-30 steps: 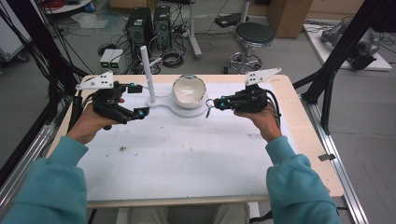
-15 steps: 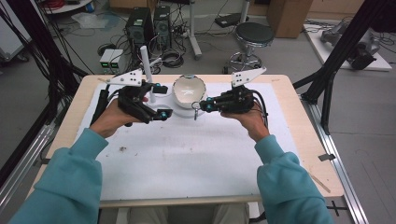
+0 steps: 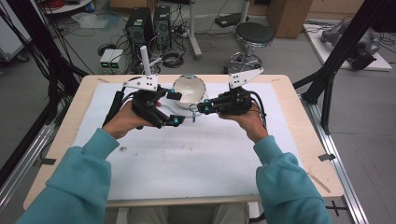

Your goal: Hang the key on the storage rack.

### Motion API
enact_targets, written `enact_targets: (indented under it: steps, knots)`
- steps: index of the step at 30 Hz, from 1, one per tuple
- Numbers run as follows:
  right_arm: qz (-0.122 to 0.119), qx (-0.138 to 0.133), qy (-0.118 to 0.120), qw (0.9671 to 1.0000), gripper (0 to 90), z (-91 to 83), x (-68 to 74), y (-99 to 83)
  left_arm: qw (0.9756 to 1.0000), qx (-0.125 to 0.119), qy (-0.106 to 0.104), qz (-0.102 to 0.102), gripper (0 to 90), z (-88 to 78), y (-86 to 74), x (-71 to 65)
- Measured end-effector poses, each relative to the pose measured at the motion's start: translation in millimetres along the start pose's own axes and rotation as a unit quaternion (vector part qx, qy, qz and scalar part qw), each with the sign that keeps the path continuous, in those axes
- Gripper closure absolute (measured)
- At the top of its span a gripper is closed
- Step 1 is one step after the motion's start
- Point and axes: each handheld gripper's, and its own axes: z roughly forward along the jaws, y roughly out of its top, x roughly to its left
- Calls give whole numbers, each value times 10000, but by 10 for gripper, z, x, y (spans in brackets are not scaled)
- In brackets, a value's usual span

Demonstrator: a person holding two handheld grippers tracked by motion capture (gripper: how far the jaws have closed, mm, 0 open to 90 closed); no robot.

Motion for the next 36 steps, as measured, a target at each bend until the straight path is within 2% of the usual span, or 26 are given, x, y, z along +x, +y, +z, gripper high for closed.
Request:
enact_targets:
  steps: [2, 4, 6, 13, 14, 19, 22, 25, 29, 34, 36]
  knots:
    - [26, 25, 22, 10000, 889, 4, 3, 0, 10000, -3, -30, 1, 112, 20, 8, -11]
    - [-65, -23, 9, 10000, 888, 18, -4, 2, 10000, 0, -76, 7, 126, 36, 14, -22]
    - [2, 27, 26, 10000, 889, 22, 13, 4, 9999, 3, -128, 8, 153, 50, 17, -26]
    - [-62, -4, 62, 10000, 889, 52, 32, 16, 9996, 61, -275, 40, 250, 75, 21, -48]
    - [-10, 31, 81, 10000, 888, 54, 43, 16, 9996, 66, -281, 41, 260, 75, 21, -50]
    - [-24, 49, 119, 9999, 888, 83, 57, 19, 9993, 37, -366, 36, 376, 47, 25, -40]
    - [-5, 89, 156, 9998, 888, 89, 59, 19, 9993, 41, -373, 56, 477, 27, 25, -35]
    - [-37, 57, 149, 9999, 888, 99, 57, 19, 9992, -40, -391, 13, 547, 15, 23, -37]
    - [-28, 70, 192, 9998, 888, 104, 67, 21, 9992, 28, -407, -20, 601, 17, 19, -35]
    - [-48, 79, 206, 9997, 888, 105, 76, 23, 9990, 74, -437, 28, 697, 21, 16, -36]
    - [-48, 81, 208, 9997, 888, 104, 78, 24, 9990, 90, -432, 47, 706, 18, 17, -33]
